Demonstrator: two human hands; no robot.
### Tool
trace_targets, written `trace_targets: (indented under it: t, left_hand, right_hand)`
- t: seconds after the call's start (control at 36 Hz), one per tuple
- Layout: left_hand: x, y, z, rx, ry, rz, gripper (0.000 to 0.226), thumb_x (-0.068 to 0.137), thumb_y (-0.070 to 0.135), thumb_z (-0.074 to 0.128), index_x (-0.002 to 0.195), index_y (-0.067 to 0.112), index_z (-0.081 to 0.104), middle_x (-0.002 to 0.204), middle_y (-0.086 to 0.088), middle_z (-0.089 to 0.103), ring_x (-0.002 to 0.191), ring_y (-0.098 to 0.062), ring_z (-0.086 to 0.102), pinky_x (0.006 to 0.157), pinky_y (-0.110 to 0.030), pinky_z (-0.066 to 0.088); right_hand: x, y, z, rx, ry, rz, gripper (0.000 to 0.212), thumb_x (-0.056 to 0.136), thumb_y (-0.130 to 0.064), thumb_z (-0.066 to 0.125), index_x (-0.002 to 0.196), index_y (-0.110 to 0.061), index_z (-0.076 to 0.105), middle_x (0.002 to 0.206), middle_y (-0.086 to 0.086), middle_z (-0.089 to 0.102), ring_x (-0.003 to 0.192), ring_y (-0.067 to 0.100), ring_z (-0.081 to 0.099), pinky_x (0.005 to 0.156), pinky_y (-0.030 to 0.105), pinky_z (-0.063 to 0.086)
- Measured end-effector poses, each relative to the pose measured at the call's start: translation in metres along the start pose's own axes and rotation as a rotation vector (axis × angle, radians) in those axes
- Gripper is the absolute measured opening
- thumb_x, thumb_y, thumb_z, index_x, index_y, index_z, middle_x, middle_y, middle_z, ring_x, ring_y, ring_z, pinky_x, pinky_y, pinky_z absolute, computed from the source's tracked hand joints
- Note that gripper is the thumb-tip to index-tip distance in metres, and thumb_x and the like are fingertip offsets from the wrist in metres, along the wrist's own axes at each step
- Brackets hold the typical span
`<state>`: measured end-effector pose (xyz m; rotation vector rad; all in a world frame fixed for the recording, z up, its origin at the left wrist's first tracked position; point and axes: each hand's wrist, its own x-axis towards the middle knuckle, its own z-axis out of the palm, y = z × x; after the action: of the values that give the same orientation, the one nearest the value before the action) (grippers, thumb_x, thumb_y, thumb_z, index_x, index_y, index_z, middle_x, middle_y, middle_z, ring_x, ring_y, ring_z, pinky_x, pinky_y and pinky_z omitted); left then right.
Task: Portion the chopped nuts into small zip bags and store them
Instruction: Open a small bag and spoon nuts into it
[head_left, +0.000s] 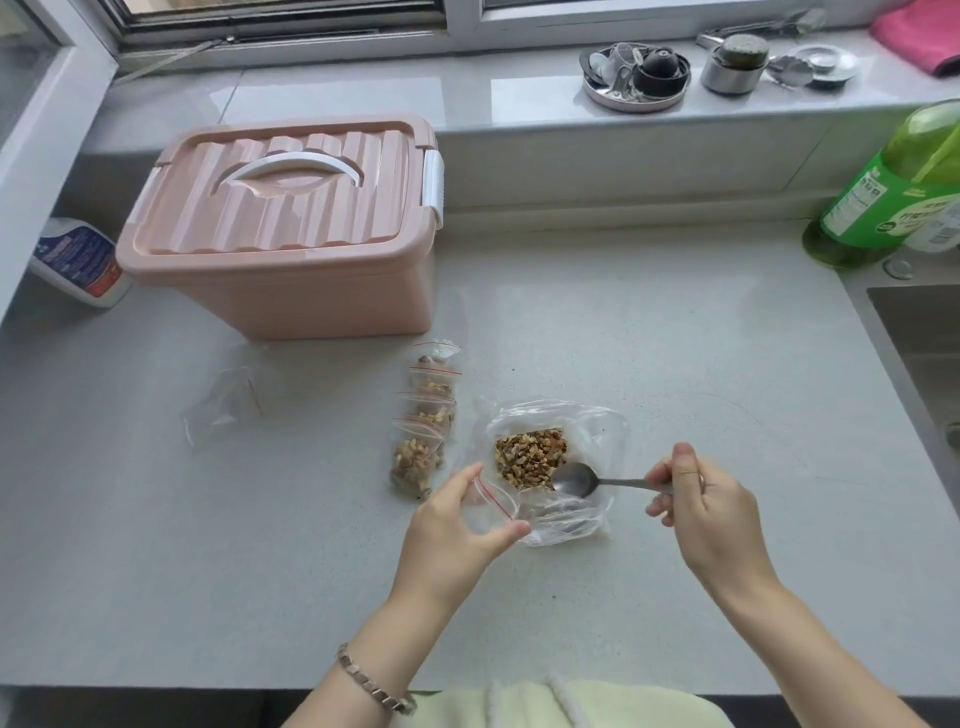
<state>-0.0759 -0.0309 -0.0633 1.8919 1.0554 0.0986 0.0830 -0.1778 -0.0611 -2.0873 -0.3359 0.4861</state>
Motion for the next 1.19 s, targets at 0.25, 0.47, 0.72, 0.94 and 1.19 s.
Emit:
trace_targets:
  t: [0.25,0.47,0.72,0.94,1.19]
  left_hand:
    - [0.002,-0.006,0.003,0.040,0.005,-0.028,0.061,0.064,0.040,0.080,0.118,0.027,0.055,0.113,0.010,0.062,0.110,-0.004,0.049,0.089,-0.014,0.032]
    - [0.000,-0.010,-0.001,0.041,0.007,-0.034,0.054,0.062,0.045,0.080,0.107,0.036,0.053,0.106,0.011,0.063,0.108,-0.008,0.053,0.089,-0.019,0.038]
    - [-0.006,0.005,-0.004,-0.114,-0.021,-0.046,0.046,0.077,0.043,0.067,0.112,0.037,0.039,0.106,0.007,0.056,0.104,-0.011,0.051,0.087,-0.022,0.039]
    - [-0.011,0.028,-0.008,-0.264,-0.109,-0.058,0.059,0.075,0.031,0.072,0.117,0.033,0.030,0.113,0.021,0.042,0.105,0.011,0.041,0.083,-0.006,0.031]
    - [-0.007,0.032,-0.004,-0.137,-0.111,-0.021,0.066,0.067,0.036,0.079,0.115,0.030,0.033,0.107,0.024,0.039,0.106,-0.002,0.042,0.087,-0.014,0.028]
  right_hand:
    - [0.003,0.015,0.033,0.118,-0.080,0.110,0.040,0.098,-0.030,0.033,0.075,-0.012,0.060,0.065,0.010,0.065,0.052,0.011,0.061,0.048,0.021,0.046]
    - [0.007,0.025,0.043,0.386,-0.201,0.389,0.038,0.099,-0.029,0.034,0.083,-0.007,0.061,0.071,0.012,0.067,0.049,0.005,0.062,0.048,0.014,0.050]
    - [0.005,0.029,0.020,0.504,-0.224,0.512,0.040,0.098,-0.034,0.035,0.089,-0.007,0.064,0.076,0.012,0.070,0.057,0.009,0.064,0.053,0.015,0.053]
    - [0.006,0.019,-0.006,0.540,-0.173,0.455,0.041,0.097,-0.034,0.036,0.085,-0.006,0.063,0.065,0.007,0.069,0.050,0.006,0.062,0.052,0.013,0.052]
    - [0.010,0.000,-0.027,0.521,-0.160,0.392,0.042,0.097,-0.035,0.036,0.084,-0.005,0.062,0.061,0.007,0.069,0.048,0.006,0.060,0.050,0.014,0.052]
